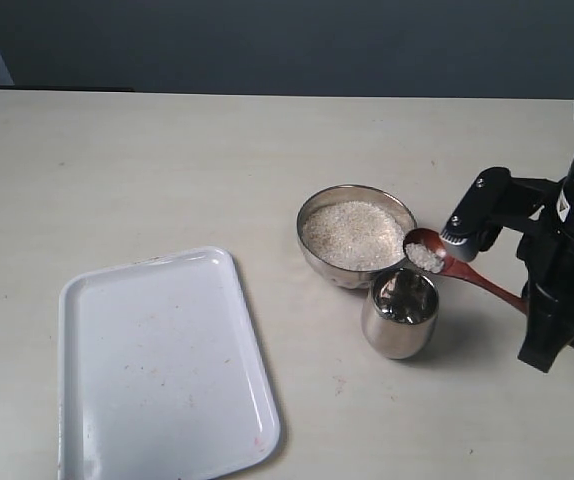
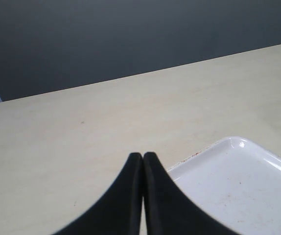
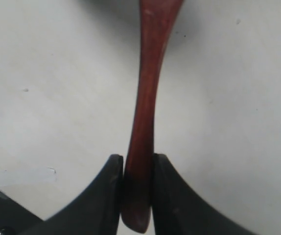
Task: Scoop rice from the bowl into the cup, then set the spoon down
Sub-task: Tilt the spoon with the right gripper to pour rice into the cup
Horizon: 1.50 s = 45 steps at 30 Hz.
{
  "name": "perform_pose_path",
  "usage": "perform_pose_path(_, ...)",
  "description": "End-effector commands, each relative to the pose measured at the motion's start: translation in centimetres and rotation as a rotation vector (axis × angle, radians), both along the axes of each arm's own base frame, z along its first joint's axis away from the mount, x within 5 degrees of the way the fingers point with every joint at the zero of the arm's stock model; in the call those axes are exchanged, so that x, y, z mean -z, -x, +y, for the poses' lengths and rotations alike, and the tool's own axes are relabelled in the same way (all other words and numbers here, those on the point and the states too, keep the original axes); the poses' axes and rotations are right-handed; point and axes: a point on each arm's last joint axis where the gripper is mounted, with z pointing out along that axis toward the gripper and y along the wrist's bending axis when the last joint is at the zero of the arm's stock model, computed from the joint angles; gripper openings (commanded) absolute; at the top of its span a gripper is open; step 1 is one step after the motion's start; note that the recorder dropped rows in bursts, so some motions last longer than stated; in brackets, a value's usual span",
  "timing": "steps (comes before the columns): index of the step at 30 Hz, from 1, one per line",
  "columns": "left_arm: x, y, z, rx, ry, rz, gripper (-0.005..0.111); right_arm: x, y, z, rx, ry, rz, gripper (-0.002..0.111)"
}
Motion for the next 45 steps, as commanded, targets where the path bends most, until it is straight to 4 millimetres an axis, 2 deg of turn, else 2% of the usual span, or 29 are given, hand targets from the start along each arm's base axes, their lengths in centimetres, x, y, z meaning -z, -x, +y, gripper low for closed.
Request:
perform_pose_path(1,-0.2,0.0,0.0,0.001,0.011,-0.018,0.0,-0.1,0.0,-0.1,0.002,-0.007,-0.016,-0.001)
perform_pose_path(19,-0.2,0.0,0.0,0.001,0.009,-0.019,0.0,-0.4,0.6,0.5,-0.011,0.022,-0.034,-0.001)
perform_pose_path(30,-0.2,0.0,0.0,0.001,0.009,-0.019,0.0,-0.4,1.0,0.7,0.013,0.006,0.013,-0.001)
perform_pose_path(39,-0.2,0.0,0.0,0.001,0.009,-0.019,0.0,-0.5,1.0,0.8,-0.033,0.074,-0.041,-0.001)
perform_pose_path(45,-0.2,0.0,0.0,0.001,0.009,-0.019,0.0,-0.5,1.6,1.7,-0.082,0.093,-0.059,-0.001)
